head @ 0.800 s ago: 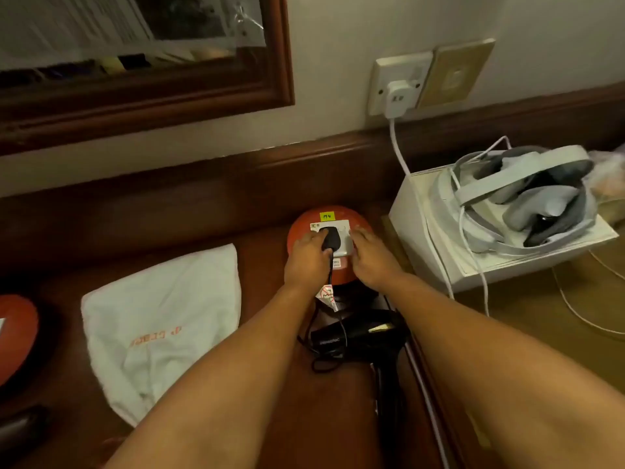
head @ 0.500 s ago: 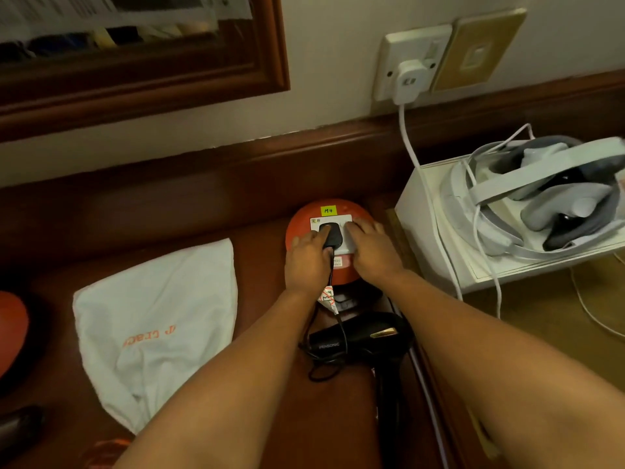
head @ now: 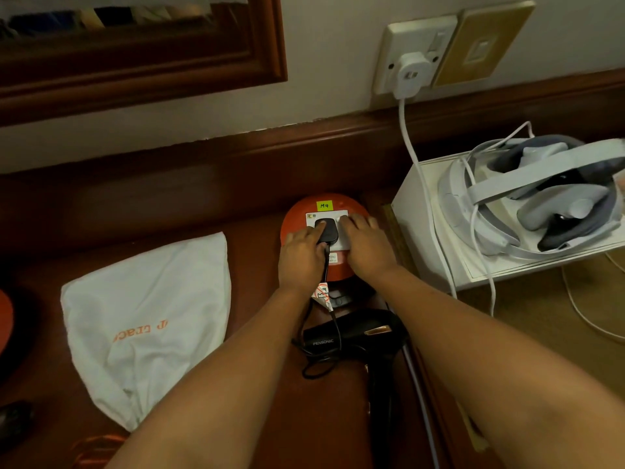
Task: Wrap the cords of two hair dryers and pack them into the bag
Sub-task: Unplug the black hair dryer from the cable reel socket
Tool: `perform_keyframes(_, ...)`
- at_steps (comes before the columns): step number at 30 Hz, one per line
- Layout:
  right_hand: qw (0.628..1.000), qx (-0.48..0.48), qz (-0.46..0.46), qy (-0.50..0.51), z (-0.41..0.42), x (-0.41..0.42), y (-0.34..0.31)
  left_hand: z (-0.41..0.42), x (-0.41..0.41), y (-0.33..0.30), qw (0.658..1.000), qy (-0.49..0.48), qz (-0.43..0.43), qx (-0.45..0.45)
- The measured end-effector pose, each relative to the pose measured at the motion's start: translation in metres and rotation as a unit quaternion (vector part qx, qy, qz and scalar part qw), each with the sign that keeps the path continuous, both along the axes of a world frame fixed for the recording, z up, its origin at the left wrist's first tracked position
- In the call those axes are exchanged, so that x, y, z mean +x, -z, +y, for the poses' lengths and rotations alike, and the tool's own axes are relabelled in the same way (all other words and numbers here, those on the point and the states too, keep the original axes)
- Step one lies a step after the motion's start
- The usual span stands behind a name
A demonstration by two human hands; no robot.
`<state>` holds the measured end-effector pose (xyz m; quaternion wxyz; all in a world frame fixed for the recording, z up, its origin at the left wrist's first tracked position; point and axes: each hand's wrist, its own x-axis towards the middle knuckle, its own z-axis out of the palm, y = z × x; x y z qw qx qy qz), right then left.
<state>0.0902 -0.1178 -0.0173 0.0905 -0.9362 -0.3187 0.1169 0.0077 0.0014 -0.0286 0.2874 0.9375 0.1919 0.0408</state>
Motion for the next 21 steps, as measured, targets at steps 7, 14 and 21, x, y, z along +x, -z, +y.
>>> perform_keyframes(7, 1.000, -0.004, 0.000, 0.006, 0.003, 0.002, 0.001, 0.003, -0.001, 0.000, 1.000, 0.008, -0.010, -0.016)
perform_keyframes(14, 0.998, 0.042, 0.038, 0.025, -0.001, -0.003, 0.009, 0.006, -0.002, -0.002, 0.999, 0.012, 0.004, -0.047)
perform_keyframes(21, 0.957, 0.190, 0.129, 0.180, -0.013, -0.035, -0.003, 0.014, -0.005, -0.015, 0.992, -0.005, 0.013, -0.127)
